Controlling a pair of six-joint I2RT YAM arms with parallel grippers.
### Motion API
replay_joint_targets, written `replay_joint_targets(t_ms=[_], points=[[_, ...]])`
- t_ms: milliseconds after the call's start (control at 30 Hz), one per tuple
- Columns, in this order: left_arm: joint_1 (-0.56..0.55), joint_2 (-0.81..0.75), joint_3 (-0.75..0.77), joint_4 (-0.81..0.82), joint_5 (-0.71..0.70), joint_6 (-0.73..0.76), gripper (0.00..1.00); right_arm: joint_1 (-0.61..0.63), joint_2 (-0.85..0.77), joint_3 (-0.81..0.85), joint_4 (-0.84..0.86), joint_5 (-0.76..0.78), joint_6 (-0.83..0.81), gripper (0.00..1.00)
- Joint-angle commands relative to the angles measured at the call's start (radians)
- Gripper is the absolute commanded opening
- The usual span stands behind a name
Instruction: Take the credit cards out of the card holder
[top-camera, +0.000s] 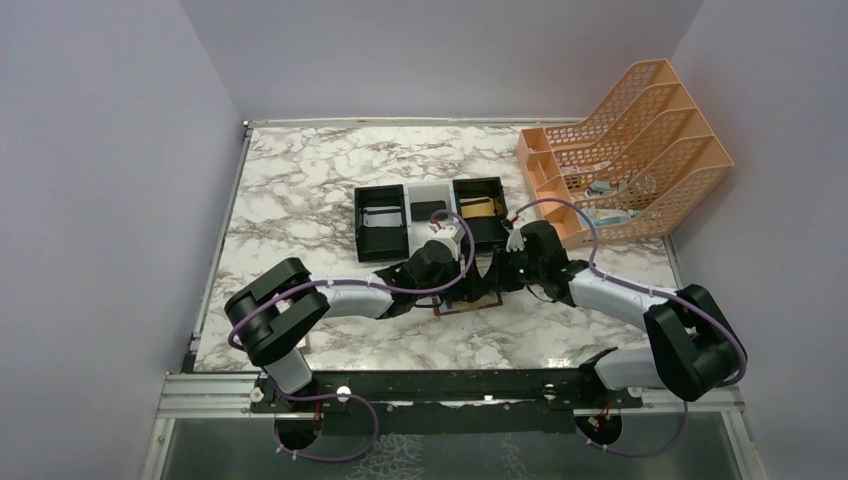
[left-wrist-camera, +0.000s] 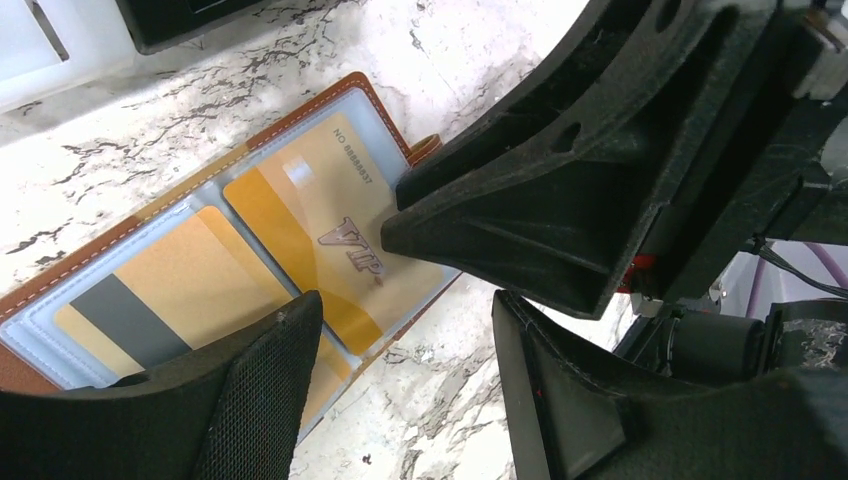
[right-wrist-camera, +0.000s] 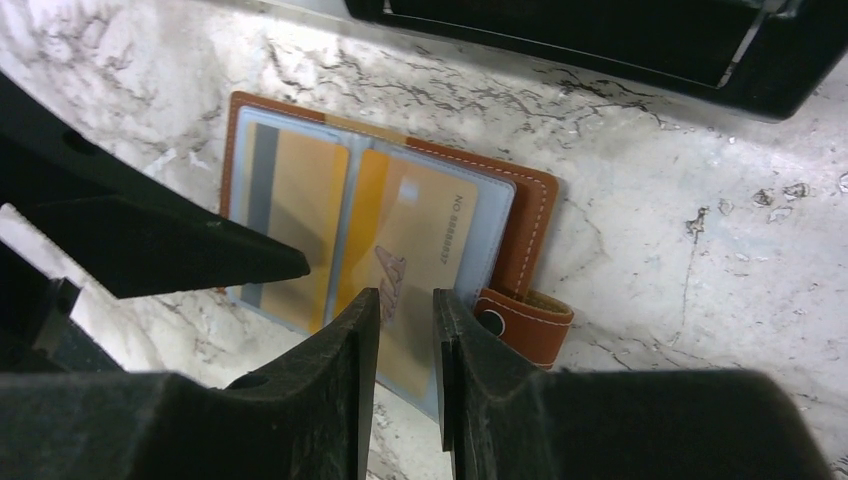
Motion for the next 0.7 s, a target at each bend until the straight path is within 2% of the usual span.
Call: replay_joint_targets(t_ms=[0, 467, 667], points=[[-0.002, 0.031, 0.01, 0.007, -0.019, -0.009, 0.65, -0.006, 0.037, 0.042, -0.022, 0.105, -0.002, 0.26], [-0.003, 0.089, 0.04, -0.03, -0.035, -0.027, 0.61, -0.006, 0.079, 0.055, -0.05, 0.126, 0.012, 0.26], [-0.006, 0.14, 0.066, -0.021, -0.024, -0.045, 0.51, -0.006, 0.073, 0.048, -0.046, 0.129, 0.008, 0.26]])
